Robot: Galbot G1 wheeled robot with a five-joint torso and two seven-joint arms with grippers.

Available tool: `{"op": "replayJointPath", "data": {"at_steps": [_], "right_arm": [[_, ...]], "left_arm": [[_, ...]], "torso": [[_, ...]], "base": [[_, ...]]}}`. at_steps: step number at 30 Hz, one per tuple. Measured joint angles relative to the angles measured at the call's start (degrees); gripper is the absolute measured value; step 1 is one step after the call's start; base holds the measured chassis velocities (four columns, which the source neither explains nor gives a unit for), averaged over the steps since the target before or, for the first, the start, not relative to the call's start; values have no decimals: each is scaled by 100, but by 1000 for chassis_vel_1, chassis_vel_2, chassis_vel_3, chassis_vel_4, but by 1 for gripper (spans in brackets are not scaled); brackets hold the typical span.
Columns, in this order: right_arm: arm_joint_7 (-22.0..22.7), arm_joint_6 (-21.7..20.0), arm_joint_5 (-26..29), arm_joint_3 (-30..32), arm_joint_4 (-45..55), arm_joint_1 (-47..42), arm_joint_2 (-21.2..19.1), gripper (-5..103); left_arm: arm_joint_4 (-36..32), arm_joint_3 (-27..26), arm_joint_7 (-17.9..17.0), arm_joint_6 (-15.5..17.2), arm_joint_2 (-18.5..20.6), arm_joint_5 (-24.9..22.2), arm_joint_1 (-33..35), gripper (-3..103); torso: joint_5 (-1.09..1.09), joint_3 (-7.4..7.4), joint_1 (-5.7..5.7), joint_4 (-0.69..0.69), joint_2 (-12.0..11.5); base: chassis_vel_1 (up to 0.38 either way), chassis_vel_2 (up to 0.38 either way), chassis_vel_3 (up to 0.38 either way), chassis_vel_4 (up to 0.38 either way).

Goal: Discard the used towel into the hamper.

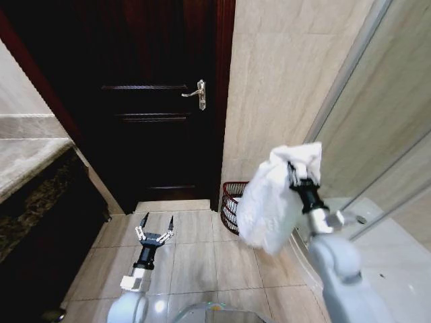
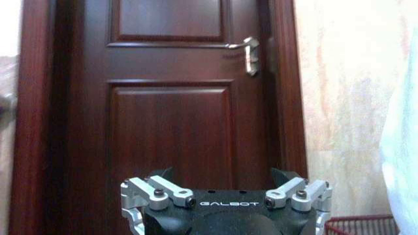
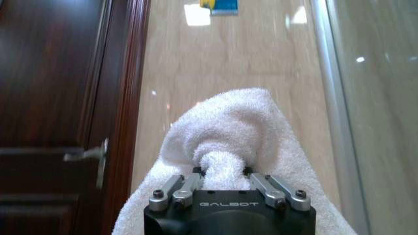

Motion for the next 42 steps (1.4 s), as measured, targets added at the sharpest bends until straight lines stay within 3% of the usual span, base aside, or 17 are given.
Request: {"op": "replayJointPath", "data": {"at_steps": [3,4,8,17,27,33,42], "right_arm": [[288,-293,505,-297,-334,938,-430,27],[288,-293,505,-297,-334,938,-430,27],[724,-409,1293,-862,-852,2295,-1099,27],[562,-312,2161,-1318,-1851,3859,-2002,27],[364,-310,2337,-1613,-2152,4426,-2040,27],[344,-251,2303,-2094,-2734,5065,-1645,27],[222,-152,1904,-2170,-3178,4786,-1218,27]], "left_arm": [[85,-89,-11,-134,-221,-98,188,100],[85,-89,-11,-134,-221,-98,188,100],[-65,-138,-119,-195,-370,-299,421,100],[-517,-147,-247,-38,-393,-301,534,100],[-543,-189,-350,35,-389,-286,460,100],[-634,-189,-442,154,-387,-292,376,100],[-715,-176,-454,224,-385,-271,366,100]], "torso": [[6,-4,-3,0,-7],[6,-4,-3,0,-7],[0,-9,-6,1,-12],[1,-15,-10,-2,-21],[2,-18,-11,-3,-28],[1,-18,-12,0,-30],[1,-21,-14,-1,-32]], "base": [[0,0,0,0],[0,0,0,0],[0,0,0,0],[0,0,0,0],[0,0,0,0],[0,0,0,0],[0,0,0,0]]}}
